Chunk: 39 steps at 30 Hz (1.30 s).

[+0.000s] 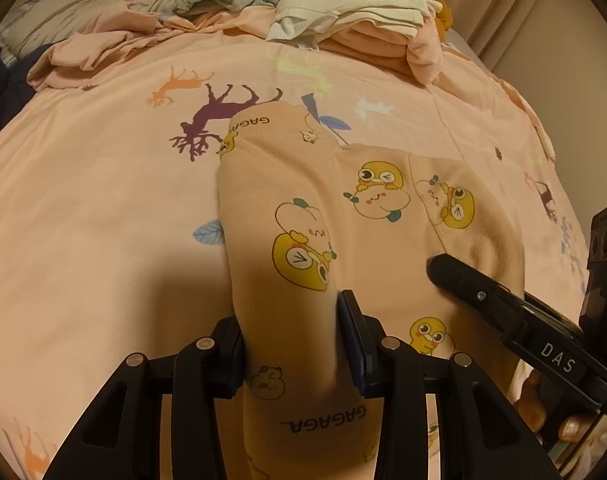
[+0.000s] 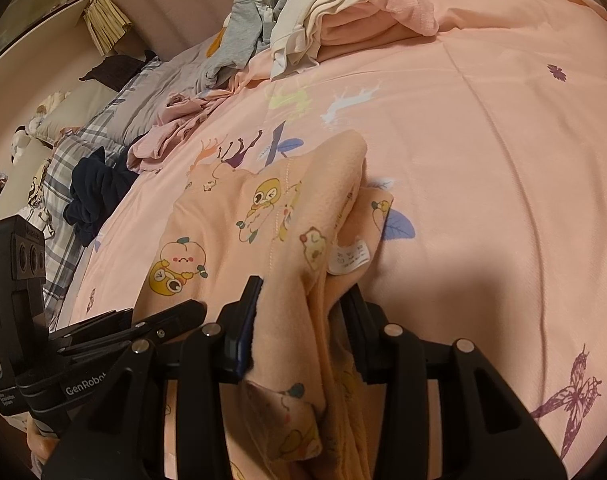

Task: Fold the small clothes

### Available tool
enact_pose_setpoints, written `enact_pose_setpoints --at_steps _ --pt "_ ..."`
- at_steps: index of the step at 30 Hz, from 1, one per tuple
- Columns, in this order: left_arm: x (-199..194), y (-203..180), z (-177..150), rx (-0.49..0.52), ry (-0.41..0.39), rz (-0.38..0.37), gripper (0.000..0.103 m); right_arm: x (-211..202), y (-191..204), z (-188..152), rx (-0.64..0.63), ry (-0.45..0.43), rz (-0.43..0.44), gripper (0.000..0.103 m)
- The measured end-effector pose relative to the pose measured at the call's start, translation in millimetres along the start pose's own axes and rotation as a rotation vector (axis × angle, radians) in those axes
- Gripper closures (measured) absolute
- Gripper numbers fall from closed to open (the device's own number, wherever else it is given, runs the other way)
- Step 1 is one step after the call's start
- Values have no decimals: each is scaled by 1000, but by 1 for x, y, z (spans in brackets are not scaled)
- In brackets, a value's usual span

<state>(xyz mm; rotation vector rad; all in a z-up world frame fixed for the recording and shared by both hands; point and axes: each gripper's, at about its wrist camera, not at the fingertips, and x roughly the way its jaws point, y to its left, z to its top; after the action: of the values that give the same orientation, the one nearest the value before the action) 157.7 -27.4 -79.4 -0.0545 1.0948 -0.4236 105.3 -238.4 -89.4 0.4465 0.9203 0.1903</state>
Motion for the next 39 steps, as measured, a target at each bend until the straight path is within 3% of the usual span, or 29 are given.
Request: enact_pose_setpoints --at_steps 39 --pt "-10 -6 -9 44 -26 64 65 -9 -8 0 8 -5 -23 63"
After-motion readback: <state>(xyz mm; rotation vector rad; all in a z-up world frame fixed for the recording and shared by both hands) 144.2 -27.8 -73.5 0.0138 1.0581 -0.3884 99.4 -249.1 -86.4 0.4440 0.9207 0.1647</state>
